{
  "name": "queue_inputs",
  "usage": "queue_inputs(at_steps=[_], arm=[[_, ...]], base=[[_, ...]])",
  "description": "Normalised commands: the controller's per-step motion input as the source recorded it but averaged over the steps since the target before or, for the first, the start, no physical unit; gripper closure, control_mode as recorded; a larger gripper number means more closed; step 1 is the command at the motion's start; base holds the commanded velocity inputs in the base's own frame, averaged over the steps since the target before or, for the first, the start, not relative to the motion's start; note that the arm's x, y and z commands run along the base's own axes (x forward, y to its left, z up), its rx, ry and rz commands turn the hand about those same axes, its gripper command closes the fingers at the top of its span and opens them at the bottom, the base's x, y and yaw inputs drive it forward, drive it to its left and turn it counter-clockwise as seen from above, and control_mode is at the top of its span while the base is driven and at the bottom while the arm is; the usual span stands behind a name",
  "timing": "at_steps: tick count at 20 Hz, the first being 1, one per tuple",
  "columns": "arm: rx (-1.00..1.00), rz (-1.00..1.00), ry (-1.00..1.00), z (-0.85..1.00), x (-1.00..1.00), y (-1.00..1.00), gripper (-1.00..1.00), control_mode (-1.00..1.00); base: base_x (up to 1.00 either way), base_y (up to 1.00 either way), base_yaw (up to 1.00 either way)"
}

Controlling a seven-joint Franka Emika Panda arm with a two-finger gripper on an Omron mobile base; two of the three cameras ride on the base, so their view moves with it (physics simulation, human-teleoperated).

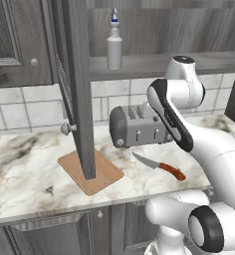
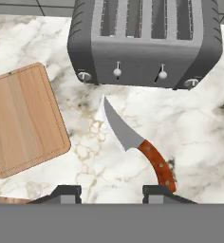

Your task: Move the cutting board and knife to the sink. Then move spray from the cabinet to the counter.

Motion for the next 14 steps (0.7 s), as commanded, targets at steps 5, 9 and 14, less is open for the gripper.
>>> queue_inputs(at_steps=[5, 9, 14], arm=[[0.0, 0.0, -0.06, 0.0, -0.12, 0.08, -1.0, -1.0], [0.0, 0.0, -0.02, 0.0, -0.02, 0.31, -1.0, -1.0], [0.01, 0.0, -0.01, 0.0, 0.05, 0.41, -1.0, -1.0]], base=[[0.0, 0.0, 0.0], [0.0, 0.0, 0.0], [0.0, 0.0, 0.0]])
